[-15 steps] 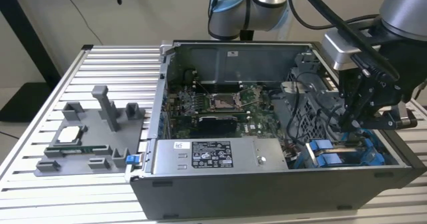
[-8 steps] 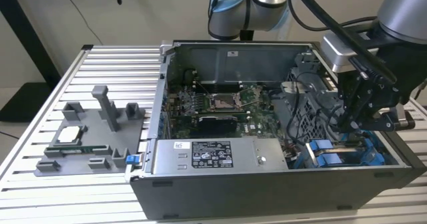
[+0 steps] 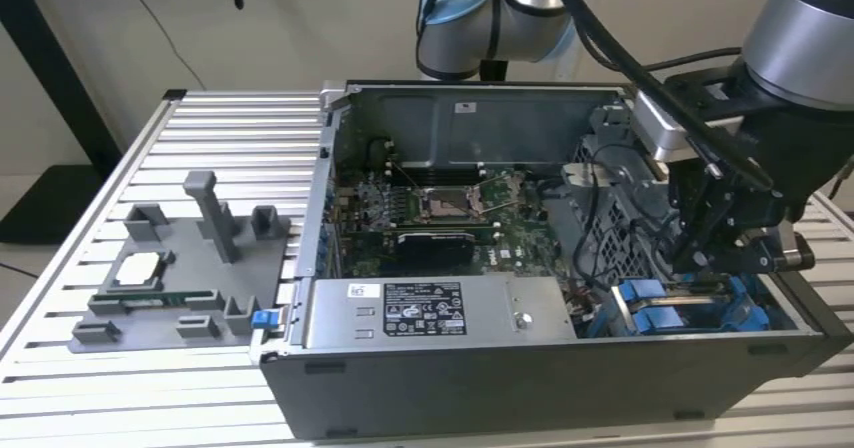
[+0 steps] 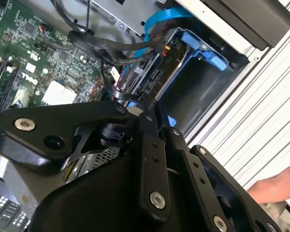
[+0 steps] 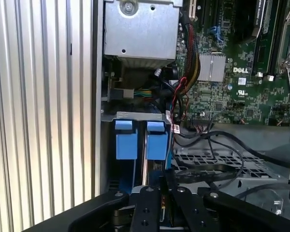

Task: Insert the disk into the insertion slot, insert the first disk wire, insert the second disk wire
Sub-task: 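Insert the second disk wire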

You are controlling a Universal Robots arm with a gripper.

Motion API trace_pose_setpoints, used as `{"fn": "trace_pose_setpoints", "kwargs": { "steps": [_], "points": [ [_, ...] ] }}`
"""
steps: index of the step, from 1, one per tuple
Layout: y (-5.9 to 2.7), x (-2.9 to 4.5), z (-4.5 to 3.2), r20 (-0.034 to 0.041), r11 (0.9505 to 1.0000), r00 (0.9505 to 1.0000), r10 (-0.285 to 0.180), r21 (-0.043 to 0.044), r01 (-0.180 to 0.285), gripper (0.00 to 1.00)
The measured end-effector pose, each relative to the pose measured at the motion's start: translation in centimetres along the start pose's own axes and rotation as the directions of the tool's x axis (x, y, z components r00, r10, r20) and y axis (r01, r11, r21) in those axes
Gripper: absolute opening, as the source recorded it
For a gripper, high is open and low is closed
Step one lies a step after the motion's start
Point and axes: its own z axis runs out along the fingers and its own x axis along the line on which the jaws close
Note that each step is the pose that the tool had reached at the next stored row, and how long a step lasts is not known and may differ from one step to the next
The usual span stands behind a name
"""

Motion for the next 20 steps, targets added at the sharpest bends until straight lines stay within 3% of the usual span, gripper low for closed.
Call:
{"fn": "trace_pose_setpoints", "kwargs": {
  "steps": [1,5,6,7,11,13,20],
  "points": [
    [0.01,0.01,0.06,0.0056,1.0000,1.0000,0.001,0.0002,-0.001,0.00],
    [0.02,0.02,0.24,0.0536,1.0000,0.9985,0.010,0.0017,-0.010,0.00],
    [0.03,0.02,0.32,0.0633,0.9999,0.9979,0.011,0.0020,-0.012,0.00],
    [0.05,0.03,0.44,0.0684,0.9999,0.9976,0.012,0.0021,-0.012,0.00],
    [-0.10,0.07,0.97,0.0835,0.9998,0.9964,0.017,0.0025,-0.017,0.00],
    [-0.32,0.09,1.22,0.0872,0.9998,0.9960,0.021,0.0028,-0.021,0.00],
    [-1.03,0.21,1.38,0.0845,0.9997,0.9961,0.024,-0.0017,-0.024,0.00]
  ]
}}
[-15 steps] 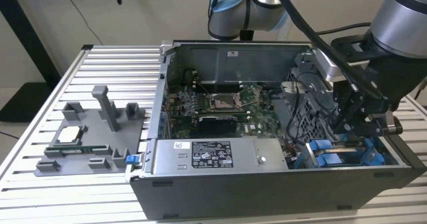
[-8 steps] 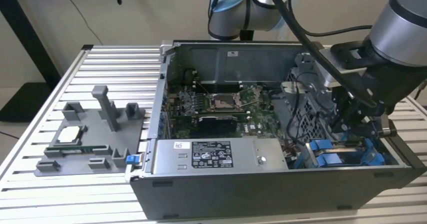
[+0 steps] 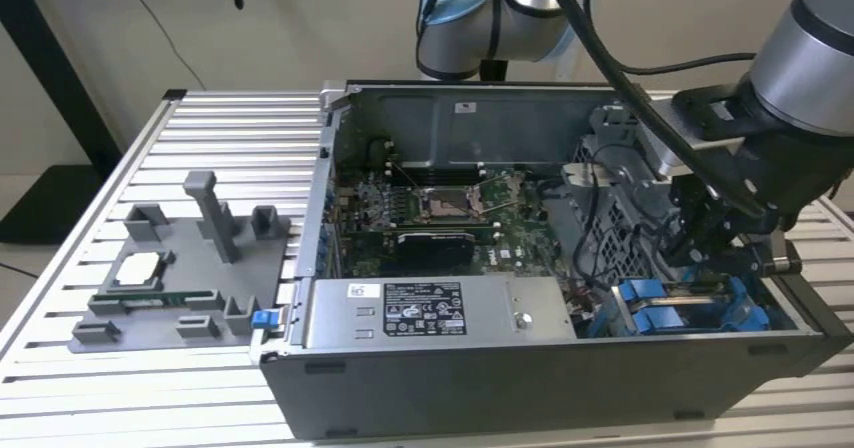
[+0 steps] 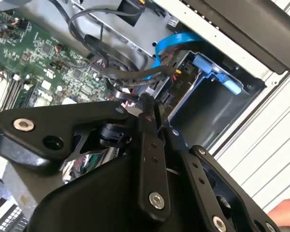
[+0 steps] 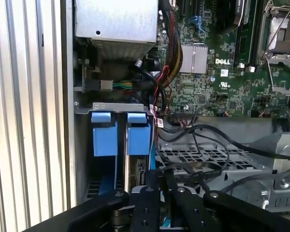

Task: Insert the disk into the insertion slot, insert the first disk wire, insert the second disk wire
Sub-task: 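Insert the second disk wire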

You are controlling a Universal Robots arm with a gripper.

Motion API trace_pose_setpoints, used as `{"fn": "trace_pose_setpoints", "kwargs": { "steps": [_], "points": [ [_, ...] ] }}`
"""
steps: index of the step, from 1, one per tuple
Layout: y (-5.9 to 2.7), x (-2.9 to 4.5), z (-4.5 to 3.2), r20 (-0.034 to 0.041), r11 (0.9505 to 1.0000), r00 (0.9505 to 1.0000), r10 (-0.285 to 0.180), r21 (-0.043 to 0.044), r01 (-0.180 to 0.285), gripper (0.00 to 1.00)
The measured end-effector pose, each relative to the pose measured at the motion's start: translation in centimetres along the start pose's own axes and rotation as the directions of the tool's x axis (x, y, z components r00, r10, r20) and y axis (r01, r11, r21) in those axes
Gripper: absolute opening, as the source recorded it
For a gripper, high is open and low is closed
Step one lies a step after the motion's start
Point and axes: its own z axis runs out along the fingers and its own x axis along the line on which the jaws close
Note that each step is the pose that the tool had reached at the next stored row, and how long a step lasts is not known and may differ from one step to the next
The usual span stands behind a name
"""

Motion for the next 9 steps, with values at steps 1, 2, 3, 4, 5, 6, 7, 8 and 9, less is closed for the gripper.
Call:
{"fn": "trace_pose_setpoints", "kwargs": {
  "steps": [1,2,3,4,5,6,7,8,9],
  "points": [
    [-0.03,0.08,-0.01,-0.0020,1.0000,1.0000,0.000,-0.0010,0.000,0.00],
    [-0.03,0.17,-0.03,-0.0060,1.0000,1.0000,0.001,-0.0014,-0.001,0.00],
    [-0.03,0.24,-0.03,-0.0110,1.0000,0.9999,0.002,-0.0018,-0.002,0.00],
    [-0.04,0.30,-0.05,-0.0172,1.0000,0.9998,0.002,-0.0020,-0.002,0.00],
    [-0.05,0.36,-0.06,-0.0226,1.0000,0.9997,0.003,-0.0021,-0.003,0.00],
    [-0.10,0.41,-0.06,-0.0263,1.0000,0.9996,0.004,-0.0031,-0.004,0.00],
    [-0.16,0.43,-0.07,-0.0279,1.0000,0.9996,0.005,-0.0062,-0.005,0.00],
    [-0.21,0.44,-0.06,-0.0281,0.9999,0.9996,0.006,-0.0094,-0.006,0.00],
    [-0.30,0.46,-0.04,-0.0282,0.9999,0.9996,0.007,-0.0145,-0.007,0.00]
  ]
}}
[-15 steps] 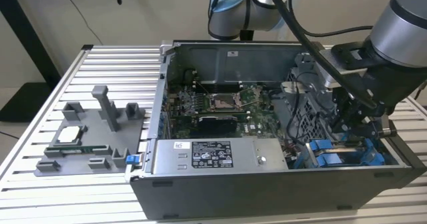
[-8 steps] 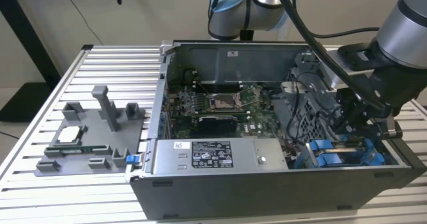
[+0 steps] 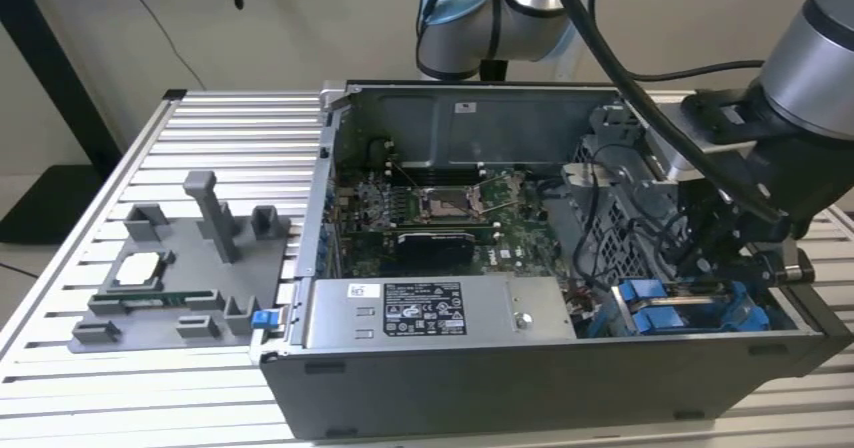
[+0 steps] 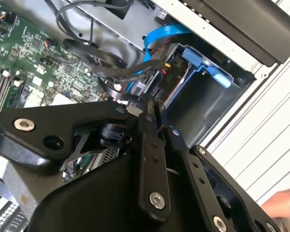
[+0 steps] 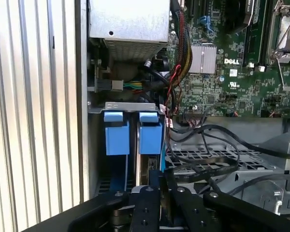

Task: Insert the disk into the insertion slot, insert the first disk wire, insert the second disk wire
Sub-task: 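Insert the second disk wire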

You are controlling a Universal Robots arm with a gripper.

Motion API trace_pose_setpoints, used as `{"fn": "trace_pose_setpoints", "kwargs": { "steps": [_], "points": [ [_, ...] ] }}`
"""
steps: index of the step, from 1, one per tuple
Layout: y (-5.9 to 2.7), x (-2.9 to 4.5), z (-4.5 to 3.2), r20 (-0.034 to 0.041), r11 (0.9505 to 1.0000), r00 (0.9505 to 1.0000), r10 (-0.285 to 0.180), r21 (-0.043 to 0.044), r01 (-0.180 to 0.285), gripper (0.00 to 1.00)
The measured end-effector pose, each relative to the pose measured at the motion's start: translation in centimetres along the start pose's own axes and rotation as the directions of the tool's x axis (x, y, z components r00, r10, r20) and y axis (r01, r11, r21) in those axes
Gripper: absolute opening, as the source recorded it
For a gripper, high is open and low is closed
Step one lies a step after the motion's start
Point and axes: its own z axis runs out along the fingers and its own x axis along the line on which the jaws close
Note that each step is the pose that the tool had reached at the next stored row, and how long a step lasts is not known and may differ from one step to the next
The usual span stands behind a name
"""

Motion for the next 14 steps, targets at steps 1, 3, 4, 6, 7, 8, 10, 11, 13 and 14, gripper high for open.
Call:
{"fn": "trace_pose_setpoints", "kwargs": {
  "steps": [1,3,4,6,7,8,10,11,13,14],
  "points": [
    [-0.09,0.01,0.00,-0.0003,1.0000,1.0000,0.001,-0.0054,-0.001,0.00],
    [-0.25,0.04,0.01,-0.0012,0.9999,1.0000,0.004,-0.0109,-0.004,0.00],
    [-0.34,0.05,0.02,-0.0016,0.9999,1.0000,0.005,-0.0118,-0.005,0.00],
    [-0.55,0.08,0.04,-0.0017,0.9999,1.0000,0.008,-0.0128,-0.008,0.00],
    [-0.63,0.10,0.05,-0.0019,0.9999,1.0000,0.010,-0.0132,-0.010,0.00],
    [-0.70,0.13,0.05,-0.0021,0.9998,0.9999,0.012,-0.0134,-0.012,0.00],
    [-0.76,0.23,0.04,-0.0027,0.9998,0.9999,0.017,-0.0136,-0.017,0.00],
    [-0.77,0.32,0.04,-0.0030,0.9997,0.9998,0.021,-0.0133,-0.021,0.00],
    [-0.78,0.49,0.03,-0.0036,0.9995,0.9996,0.029,-0.0125,-0.029,0.00],
    [-0.79,0.53,0.05,-0.0039,0.9994,0.9994,0.033,-0.0119,-0.033,0.00]
  ]
}}
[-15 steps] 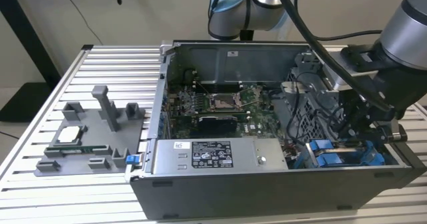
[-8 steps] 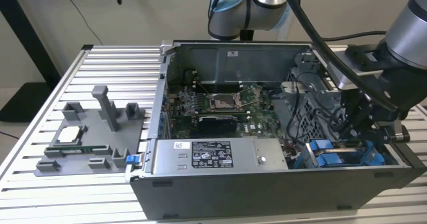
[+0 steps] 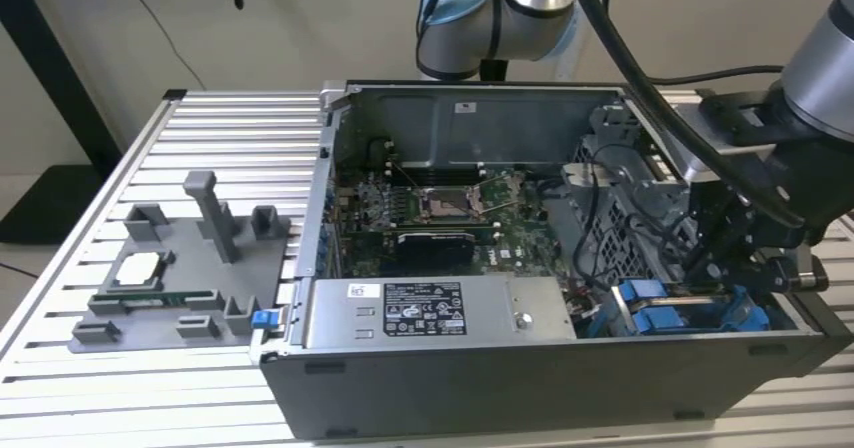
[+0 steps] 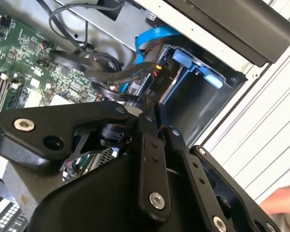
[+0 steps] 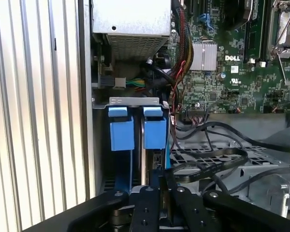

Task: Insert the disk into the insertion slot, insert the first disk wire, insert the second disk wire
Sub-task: 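Insert the second disk wire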

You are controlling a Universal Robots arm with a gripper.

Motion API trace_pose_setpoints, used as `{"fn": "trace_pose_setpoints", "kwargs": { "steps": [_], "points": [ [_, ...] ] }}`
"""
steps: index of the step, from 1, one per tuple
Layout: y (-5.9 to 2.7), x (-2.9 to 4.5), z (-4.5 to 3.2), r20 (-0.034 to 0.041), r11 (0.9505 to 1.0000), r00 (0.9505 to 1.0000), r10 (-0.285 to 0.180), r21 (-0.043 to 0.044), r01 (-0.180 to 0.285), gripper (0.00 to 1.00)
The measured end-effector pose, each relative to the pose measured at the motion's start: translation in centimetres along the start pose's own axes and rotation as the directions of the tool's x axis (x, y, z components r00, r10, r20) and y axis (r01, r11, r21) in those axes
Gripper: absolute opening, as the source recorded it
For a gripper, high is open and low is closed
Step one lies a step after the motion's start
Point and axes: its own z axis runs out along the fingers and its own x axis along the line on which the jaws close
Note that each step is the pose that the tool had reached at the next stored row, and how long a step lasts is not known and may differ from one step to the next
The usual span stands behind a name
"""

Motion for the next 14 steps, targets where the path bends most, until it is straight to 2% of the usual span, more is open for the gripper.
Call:
{"fn": "trace_pose_setpoints", "kwargs": {
  "steps": [14],
  "points": [
    [0.00,-0.10,0.45,-0.0034,0.9989,0.9989,0.047,0.0061,-0.047,0.00]
  ]
}}
